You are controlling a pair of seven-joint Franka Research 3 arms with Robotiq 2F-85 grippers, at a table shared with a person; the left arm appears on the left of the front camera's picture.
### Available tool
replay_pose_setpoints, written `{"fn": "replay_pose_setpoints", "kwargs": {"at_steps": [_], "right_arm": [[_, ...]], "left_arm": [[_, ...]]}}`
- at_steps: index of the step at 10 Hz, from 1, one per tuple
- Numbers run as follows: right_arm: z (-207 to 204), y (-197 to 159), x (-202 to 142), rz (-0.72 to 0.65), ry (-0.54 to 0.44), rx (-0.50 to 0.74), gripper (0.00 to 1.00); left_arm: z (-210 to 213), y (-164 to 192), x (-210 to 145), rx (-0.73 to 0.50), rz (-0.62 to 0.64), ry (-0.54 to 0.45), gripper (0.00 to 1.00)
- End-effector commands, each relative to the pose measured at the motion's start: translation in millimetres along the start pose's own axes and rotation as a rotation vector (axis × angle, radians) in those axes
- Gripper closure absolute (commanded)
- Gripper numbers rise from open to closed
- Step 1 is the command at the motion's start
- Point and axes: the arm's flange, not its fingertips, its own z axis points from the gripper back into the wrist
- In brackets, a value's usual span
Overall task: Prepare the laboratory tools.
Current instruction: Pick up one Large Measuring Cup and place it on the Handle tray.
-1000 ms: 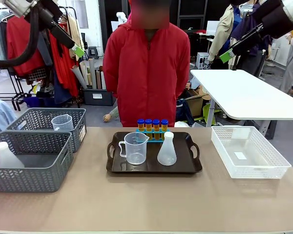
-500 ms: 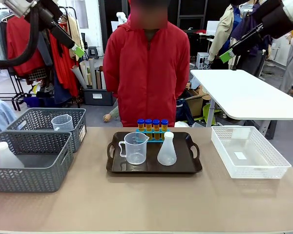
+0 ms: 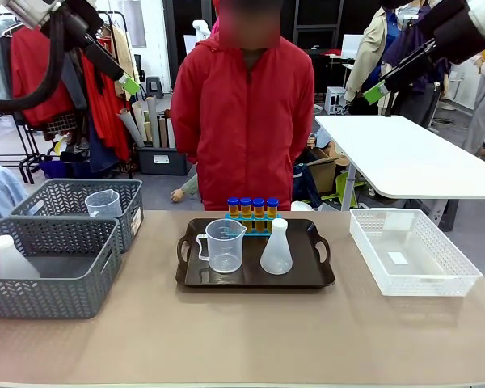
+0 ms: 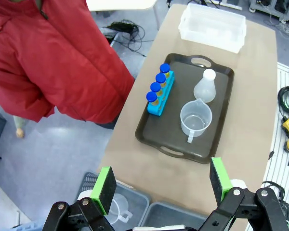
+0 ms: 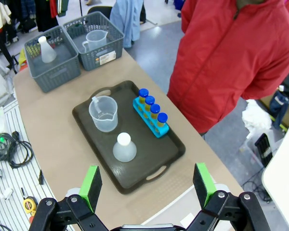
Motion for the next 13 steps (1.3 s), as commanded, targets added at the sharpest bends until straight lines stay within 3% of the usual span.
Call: {"fn": "replay_pose_setpoints", "kwargs": {"at_steps": [1,13], "right_arm": [[0.8,0.0,-0.3,-0.001,-0.010,0.007,0.00],[0.8,0.0,-0.3,-0.001,-0.010,0.007,0.00]], "left_arm": [[2.3,-0.1,1.0,0.003,0.002,-0.003,0.00],[2.3,-0.1,1.0,0.003,0.002,-0.003,0.00]]}}
